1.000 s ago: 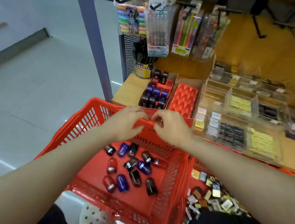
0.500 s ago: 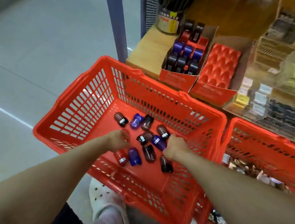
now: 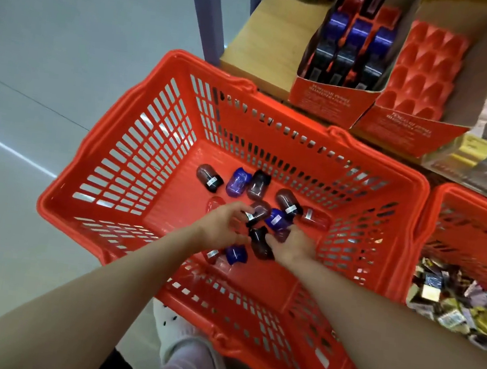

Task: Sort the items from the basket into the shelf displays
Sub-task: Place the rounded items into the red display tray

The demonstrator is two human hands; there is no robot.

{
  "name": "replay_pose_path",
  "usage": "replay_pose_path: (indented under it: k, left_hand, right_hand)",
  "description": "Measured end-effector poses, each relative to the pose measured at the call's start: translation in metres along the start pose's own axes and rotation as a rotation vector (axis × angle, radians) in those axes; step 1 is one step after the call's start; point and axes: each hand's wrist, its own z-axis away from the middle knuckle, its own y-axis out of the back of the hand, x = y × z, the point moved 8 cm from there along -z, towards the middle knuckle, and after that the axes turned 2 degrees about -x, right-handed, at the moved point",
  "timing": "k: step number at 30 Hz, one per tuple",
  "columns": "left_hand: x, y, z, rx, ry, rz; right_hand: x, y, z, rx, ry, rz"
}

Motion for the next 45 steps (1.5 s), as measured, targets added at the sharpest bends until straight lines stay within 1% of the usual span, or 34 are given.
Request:
replay_pose_path:
  k: [2,3,4,7,9,10,11,12,13,14,15,16,18,21,22,23,24,27,29,30,32,34,36,38,39,41,42,43,45]
  left_hand:
    - [0.015,-0.007,0.004,-0.039,-0.139,-0.106]
    - [0.022,-0.009,0.007,-0.026,-0.217,-0.145]
    - [0.029,-0.010,0.009,0.007,-0.295,-0.173]
    - [0.044,-0.005,0.015,0.132,-0.479,-0.224]
    - [0.048,-0.001,0.017,0.192,-0.544,-0.253]
    - [0.047,0.003,0.015,0.225,-0.533,-0.220]
    - [0.043,0.010,0.012,0.272,-0.473,-0.139]
    - [0.035,0.018,0.009,0.322,-0.366,-0.012]
    - [0.022,0.025,0.005,0.358,-0.240,0.139]
    - [0.009,0.029,0.001,0.369,-0.123,0.294]
    - [-0.002,0.031,-0.001,0.357,-0.037,0.419]
    - [-0.009,0.030,-0.003,0.327,0.013,0.513]
    - [-0.014,0.027,-0.005,0.274,0.054,0.638]
    - [-0.015,0.021,-0.010,0.249,0.078,0.719]
    - [-0.015,0.021,-0.012,0.246,0.088,0.728]
    - [-0.016,0.021,-0.013,0.247,0.095,0.721]
    - [-0.017,0.022,-0.013,0.255,0.101,0.713]
    - [-0.023,0.024,-0.011,0.284,0.132,0.728]
    - [-0.020,0.019,-0.008,0.247,0.136,0.744]
    - [-0.018,0.017,-0.007,0.227,0.132,0.742]
    - [-0.011,0.016,-0.004,0.222,0.088,0.767]
    - [-0.005,0.022,-0.002,0.272,0.046,0.825]
    - [-0.005,0.030,0.000,0.340,0.060,0.863]
    - [-0.013,0.040,0.001,0.436,0.109,0.867]
    - [-0.019,0.046,0.003,0.488,0.132,0.917]
    - [-0.028,0.057,0.005,0.572,0.156,1.068]
    - [-0.030,0.061,0.006,0.597,0.155,1.107]
    - [-0.031,0.064,0.005,0.605,0.146,1.105]
    - [-0.025,0.064,0.003,0.587,0.115,1.036]
  right_hand:
    - [-0.005,0.000,0.000,-0.111,-0.141,-0.462]
    - [-0.006,-0.003,0.003,-0.164,-0.228,-0.636]
    - [-0.010,-0.007,0.006,-0.225,-0.296,-0.735]
    - [-0.022,-0.019,0.015,-0.401,-0.398,-0.807]
    - [-0.028,-0.020,0.014,-0.428,-0.392,-0.847]
    - [-0.030,-0.016,0.013,-0.401,-0.352,-0.809]
    - [-0.030,-0.008,0.010,-0.329,-0.270,-0.687]
    - [-0.027,0.001,0.005,-0.220,-0.171,-0.468]
    - [-0.027,0.010,0.000,-0.098,-0.065,-0.194]
    - [-0.028,0.013,-0.002,-0.015,0.032,0.021]
    - [-0.027,0.010,-0.001,0.013,0.088,0.137]
    - [-0.025,0.001,-0.001,0.003,0.116,0.203]
    - [-0.025,-0.021,0.000,0.010,0.165,0.304]
    - [-0.024,-0.040,-0.001,0.095,0.248,0.400]
    - [-0.022,-0.043,-0.003,0.099,0.270,0.372]
    - [-0.019,-0.044,-0.006,0.082,0.272,0.282]
    - [-0.013,-0.043,-0.008,0.043,0.236,0.127]
    - [-0.008,-0.032,-0.010,-0.023,0.067,-0.492]
    - [-0.018,-0.024,-0.007,-0.054,0.040,-0.794]
    - [-0.027,-0.019,-0.004,-0.073,0.061,-0.866]
    - [-0.048,-0.012,0.003,-0.094,0.145,-0.903]
    - [-0.067,-0.010,0.009,-0.123,0.247,-0.915]
    - [-0.084,-0.010,0.013,-0.222,0.344,-0.926]
    - [-0.089,-0.007,0.012,-0.308,0.407,-0.792]
    - [-0.087,-0.001,0.008,-0.269,0.435,-0.632]
    - [-0.081,0.019,-0.003,-0.042,0.531,-0.112]
    - [-0.081,0.020,-0.006,0.031,0.593,0.167]
    - [-0.082,0.015,-0.008,0.060,0.650,0.402]
    - [-0.088,-0.005,-0.012,0.056,0.777,0.725]
